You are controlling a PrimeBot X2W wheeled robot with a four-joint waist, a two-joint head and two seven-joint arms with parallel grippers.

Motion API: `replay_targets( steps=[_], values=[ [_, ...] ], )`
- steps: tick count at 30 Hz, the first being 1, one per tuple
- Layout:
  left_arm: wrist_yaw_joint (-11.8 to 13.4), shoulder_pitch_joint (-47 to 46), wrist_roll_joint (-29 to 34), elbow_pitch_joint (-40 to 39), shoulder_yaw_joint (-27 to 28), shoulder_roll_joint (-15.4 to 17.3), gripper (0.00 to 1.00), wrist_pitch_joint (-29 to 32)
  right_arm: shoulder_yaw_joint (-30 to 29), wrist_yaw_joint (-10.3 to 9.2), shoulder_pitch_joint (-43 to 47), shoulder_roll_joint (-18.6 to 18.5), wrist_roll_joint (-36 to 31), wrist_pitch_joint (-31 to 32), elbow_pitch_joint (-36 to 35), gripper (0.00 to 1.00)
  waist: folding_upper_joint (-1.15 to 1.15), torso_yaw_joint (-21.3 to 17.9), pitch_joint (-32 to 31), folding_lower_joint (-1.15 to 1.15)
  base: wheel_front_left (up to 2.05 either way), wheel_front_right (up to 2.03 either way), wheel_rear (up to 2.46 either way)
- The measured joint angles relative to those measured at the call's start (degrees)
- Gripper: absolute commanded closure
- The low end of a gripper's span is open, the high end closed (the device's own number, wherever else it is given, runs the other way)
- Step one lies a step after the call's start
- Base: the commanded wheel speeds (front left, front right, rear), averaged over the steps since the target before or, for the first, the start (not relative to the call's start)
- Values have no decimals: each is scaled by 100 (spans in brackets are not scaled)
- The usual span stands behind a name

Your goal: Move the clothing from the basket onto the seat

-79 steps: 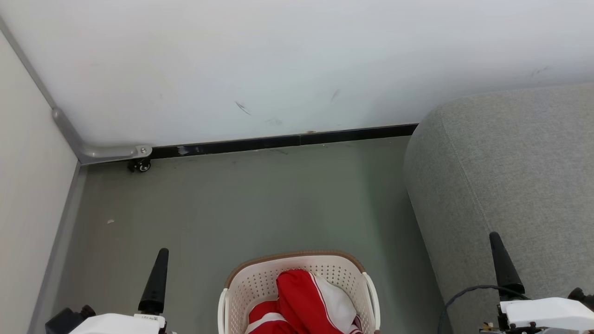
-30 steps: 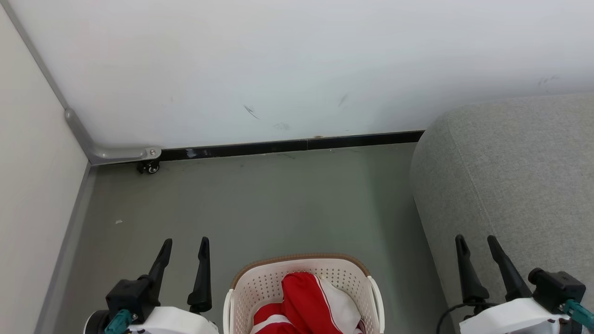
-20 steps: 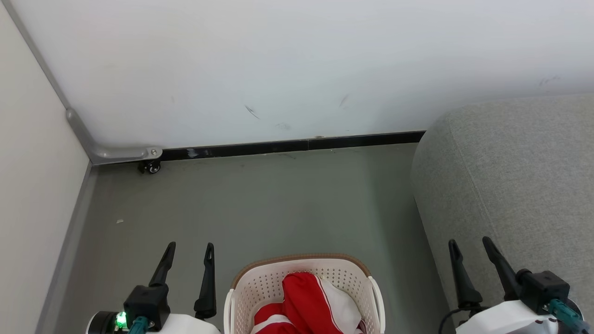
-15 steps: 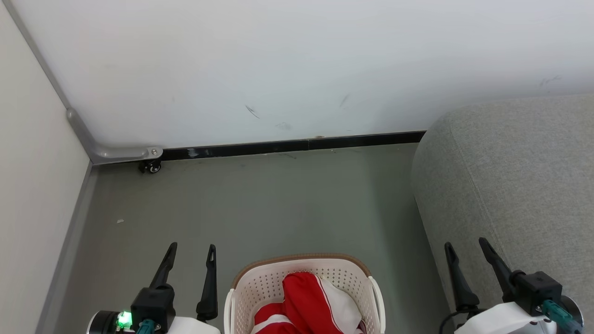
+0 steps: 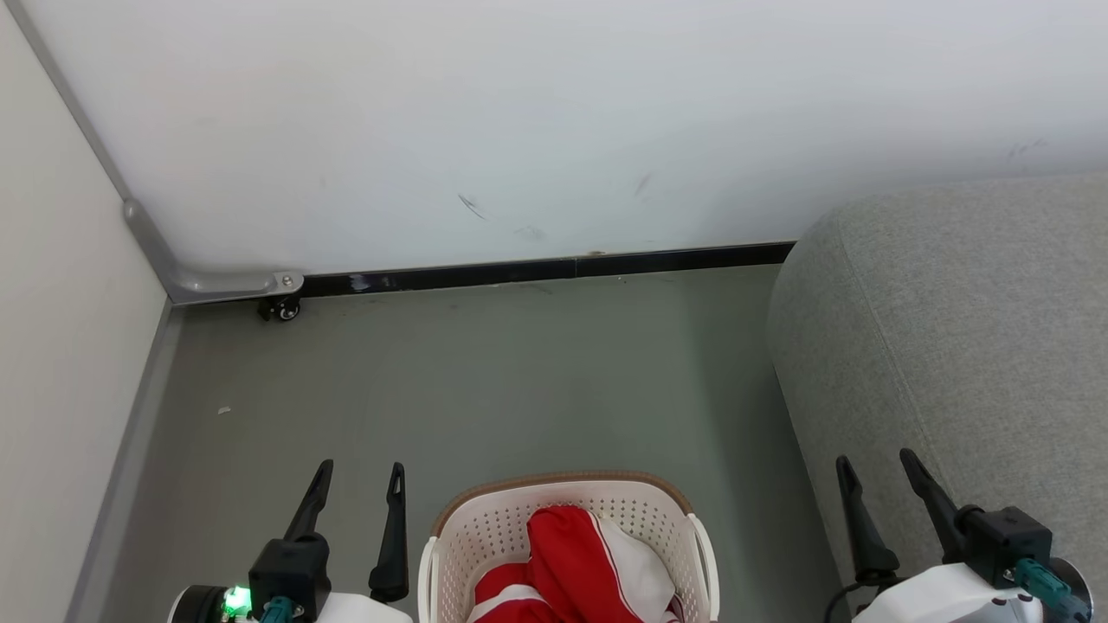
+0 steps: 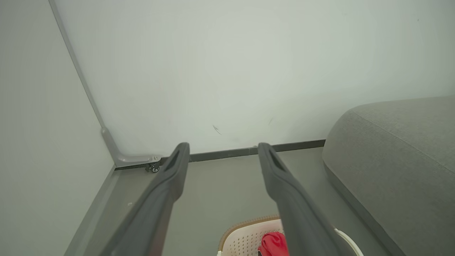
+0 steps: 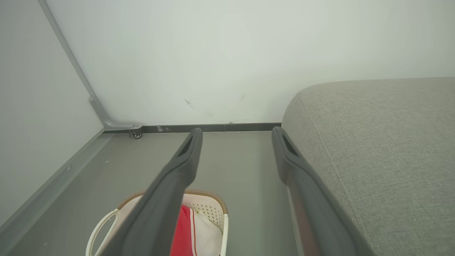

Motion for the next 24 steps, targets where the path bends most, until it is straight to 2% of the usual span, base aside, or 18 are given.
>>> replay_targets(
  steps=[24],
  values=[
    [12, -49, 3, 272, 74, -21, 0, 0, 0, 0, -8, 5, 121, 44, -32, 0, 0, 8, 150, -1, 0, 0, 0]
  ],
)
